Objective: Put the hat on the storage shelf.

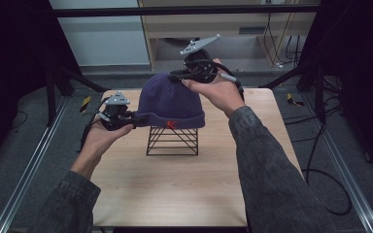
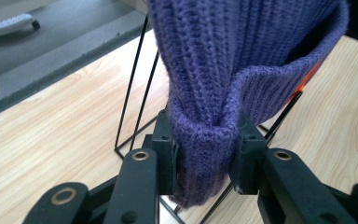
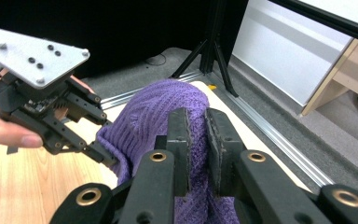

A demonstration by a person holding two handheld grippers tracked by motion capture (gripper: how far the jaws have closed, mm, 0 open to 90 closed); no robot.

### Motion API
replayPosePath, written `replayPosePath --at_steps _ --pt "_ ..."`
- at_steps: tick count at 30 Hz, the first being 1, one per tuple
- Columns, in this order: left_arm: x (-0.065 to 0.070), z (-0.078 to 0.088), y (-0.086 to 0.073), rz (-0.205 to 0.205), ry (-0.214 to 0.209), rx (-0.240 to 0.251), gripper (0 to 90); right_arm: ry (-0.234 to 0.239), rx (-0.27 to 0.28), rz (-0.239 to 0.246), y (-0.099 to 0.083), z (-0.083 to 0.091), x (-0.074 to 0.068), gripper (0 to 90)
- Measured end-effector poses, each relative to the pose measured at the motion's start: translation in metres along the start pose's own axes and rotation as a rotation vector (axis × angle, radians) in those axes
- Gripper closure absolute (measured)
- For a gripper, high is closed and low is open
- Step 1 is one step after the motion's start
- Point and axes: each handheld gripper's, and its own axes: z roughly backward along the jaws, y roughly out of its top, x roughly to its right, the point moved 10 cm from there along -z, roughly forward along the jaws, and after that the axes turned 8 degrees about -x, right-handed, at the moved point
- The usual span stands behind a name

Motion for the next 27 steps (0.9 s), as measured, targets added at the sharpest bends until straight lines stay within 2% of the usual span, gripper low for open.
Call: replayPosePath --at_steps 12,15,18,24,27 --pt "0.003 -0.005 -0.003 0.000 0.005 -0.013 67.6 -0.009 -0.028 -0.010 -0.010 -0.002 0.001 80.3" --pt "0.003 -0.007 -0.004 -0.008 0.012 -0.015 67.7 -0.010 -0.025 -0.029 -0.012 -0.002 0.002 80.5" --pt "0.002 -0.009 -0.008 -0.001 0.013 -0.017 67.9 -0.022 -0.044 -0.026 -0.016 -0.005 0.004 80.6" --pt "0.003 -0.012 -0.016 0.021 -0.010 0.002 67.8 -0.008 -0.053 -0.030 -0.022 -0.009 0.002 80.6" --pt "0.003 -0.013 -0.019 0.018 -0.005 -0.005 67.8 -0.008 -0.064 -0.030 -0.025 -0.012 0.001 80.6"
